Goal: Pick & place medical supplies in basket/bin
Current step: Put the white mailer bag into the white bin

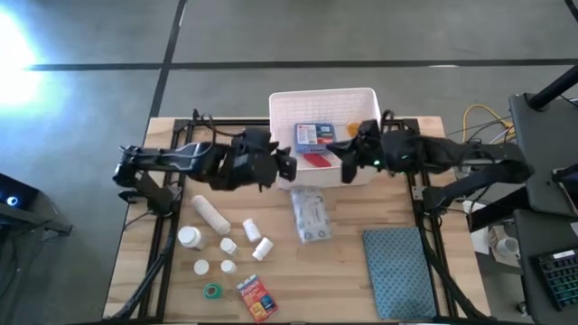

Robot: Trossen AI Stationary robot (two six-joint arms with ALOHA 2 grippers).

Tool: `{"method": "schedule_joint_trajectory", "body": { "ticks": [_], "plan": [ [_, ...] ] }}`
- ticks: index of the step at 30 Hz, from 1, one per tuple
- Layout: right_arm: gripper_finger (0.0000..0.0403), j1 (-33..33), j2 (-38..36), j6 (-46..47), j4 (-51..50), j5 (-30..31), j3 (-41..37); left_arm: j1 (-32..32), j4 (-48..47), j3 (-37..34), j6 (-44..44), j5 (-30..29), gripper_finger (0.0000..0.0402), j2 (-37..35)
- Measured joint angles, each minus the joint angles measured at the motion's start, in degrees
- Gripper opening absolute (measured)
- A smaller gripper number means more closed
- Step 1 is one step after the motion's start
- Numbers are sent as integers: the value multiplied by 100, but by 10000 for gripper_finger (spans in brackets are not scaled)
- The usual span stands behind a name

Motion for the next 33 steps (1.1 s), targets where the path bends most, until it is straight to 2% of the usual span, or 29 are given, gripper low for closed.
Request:
{"method": "schedule_joint_trajectory", "body": {
  "ticks": [4,7,11,13,15,18,21,26,33],
  "plan": [
    [8,175,-35,-77,-1337,-574,273,-457,-92,-388,-202,13,166,-15],
    [12,571,6,368,-2258,-835,160,-967,-49,-1031,-983,77,166,-11],
    [36,1145,-18,1062,-2640,-880,-208,-1465,382,-2132,-2351,163,166,-2],
    [59,1316,54,1350,-2564,-888,-531,-1500,928,-2684,-2920,353,166,-2],
    [89,1370,154,1611,-2481,-1004,-950,-1475,1806,-3204,-3085,692,166,-2],
    [138,1368,219,1959,-1768,-1513,-1660,-1426,3277,-3922,-3010,916,166,46],
    [183,1457,312,2316,-641,-1805,-2402,-1419,4097,-4447,-2999,934,166,57],
    [228,1697,326,2773,735,-1870,-3289,-1457,4193,-4826,-3628,1090,166,55],
    [252,1747,464,2620,2223,-1567,-4106,-1557,4247,-4715,-3806,1212,166,51]
  ]
}}
